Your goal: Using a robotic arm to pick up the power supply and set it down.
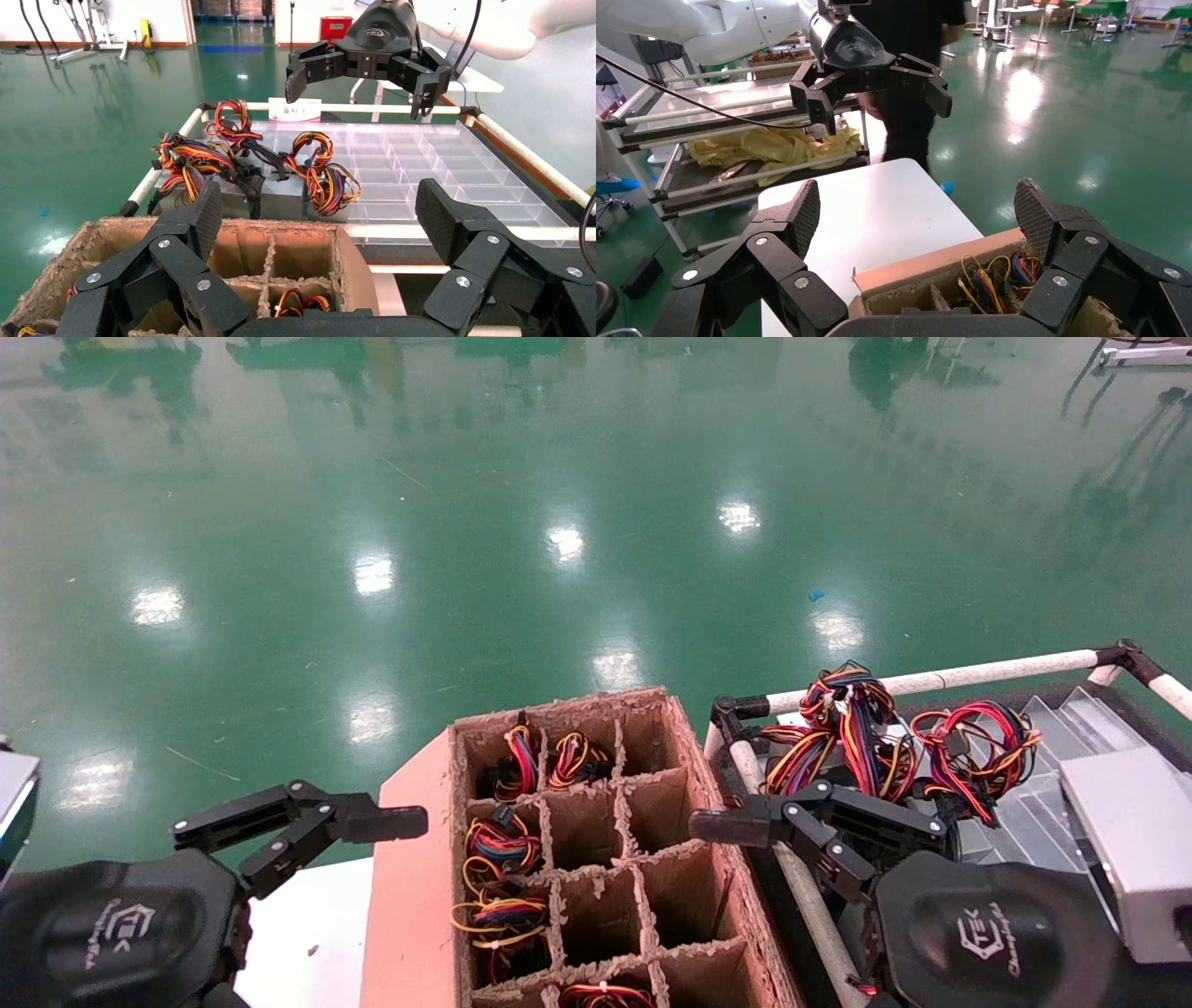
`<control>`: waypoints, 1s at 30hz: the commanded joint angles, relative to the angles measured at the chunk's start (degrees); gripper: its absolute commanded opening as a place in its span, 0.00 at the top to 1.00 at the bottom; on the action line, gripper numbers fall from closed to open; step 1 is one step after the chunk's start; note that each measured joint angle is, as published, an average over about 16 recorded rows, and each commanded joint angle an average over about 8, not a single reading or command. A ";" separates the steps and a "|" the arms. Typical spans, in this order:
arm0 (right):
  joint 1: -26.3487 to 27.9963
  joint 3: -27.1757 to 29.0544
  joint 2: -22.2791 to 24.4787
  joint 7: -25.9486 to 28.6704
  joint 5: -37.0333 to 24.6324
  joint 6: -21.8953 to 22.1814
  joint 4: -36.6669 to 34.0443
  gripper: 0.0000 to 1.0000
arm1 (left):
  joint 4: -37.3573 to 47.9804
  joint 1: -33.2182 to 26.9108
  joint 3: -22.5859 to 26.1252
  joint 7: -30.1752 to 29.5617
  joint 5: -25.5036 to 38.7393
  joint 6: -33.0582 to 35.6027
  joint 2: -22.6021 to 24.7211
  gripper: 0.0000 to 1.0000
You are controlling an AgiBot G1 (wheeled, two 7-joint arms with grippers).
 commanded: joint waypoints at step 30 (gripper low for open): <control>0.68 -4.89 -1.23 1.00 -9.86 1.23 1.05 0.00 | 0.02 -0.01 0.02 0.01 -0.01 0.01 0.00 1.00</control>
